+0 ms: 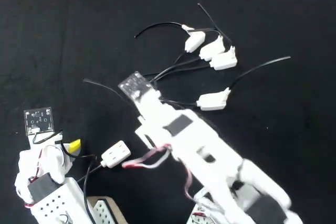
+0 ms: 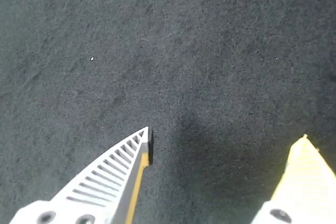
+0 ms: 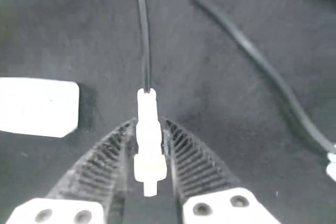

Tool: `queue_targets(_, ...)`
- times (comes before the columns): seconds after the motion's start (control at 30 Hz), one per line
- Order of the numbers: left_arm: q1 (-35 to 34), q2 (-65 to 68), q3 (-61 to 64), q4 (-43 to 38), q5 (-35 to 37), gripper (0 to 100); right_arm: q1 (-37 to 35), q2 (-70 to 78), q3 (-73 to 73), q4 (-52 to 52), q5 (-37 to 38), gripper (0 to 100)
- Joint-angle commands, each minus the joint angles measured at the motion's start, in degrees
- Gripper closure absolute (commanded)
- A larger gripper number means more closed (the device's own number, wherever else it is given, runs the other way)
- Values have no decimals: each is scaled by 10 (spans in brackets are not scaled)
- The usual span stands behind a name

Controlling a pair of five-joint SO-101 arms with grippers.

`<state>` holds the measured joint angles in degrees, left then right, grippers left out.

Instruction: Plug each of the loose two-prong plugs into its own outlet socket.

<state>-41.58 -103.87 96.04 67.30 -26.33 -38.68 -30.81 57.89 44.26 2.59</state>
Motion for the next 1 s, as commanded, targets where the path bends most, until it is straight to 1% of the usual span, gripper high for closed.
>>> queue_targets(0.0,20,-5,-5,-15,0,604,-2,-145,62,-85,-4,986)
queue_targets(0.1,44,-5,-32,-25,11,604,-53,-225,88,-117,-4,986)
queue_targets(0.17,59,-5,-70,-25,55,604,-100,-256,86,-128,-4,987)
queue_targets(0.27,121,-4,-133,-25,138,604,-157,-264,70,-150,-6,987)
queue_targets(0.4,238,-2,-218,-4,233,604,-162,-264,67,-170,-62,987)
queue_targets(0.5,313,-2,-259,5,298,604,-164,-265,79,-160,-70,987)
queue_targets(0.53,328,-2,-267,5,305,604,-164,-267,83,-159,-70,987)
queue_targets(0.63,359,-2,-271,18,291,604,-164,-265,95,-162,-71,987)
queue_targets(0.77,422,-3,-274,44,282,604,-164,-265,97,-162,-69,987)
queue_targets(0.87,422,-3,-274,43,275,604,-163,-265,99,-158,-69,987)
queue_targets(0.97,387,-4,-273,42,258,604,-159,-265,99,-156,-71,987)
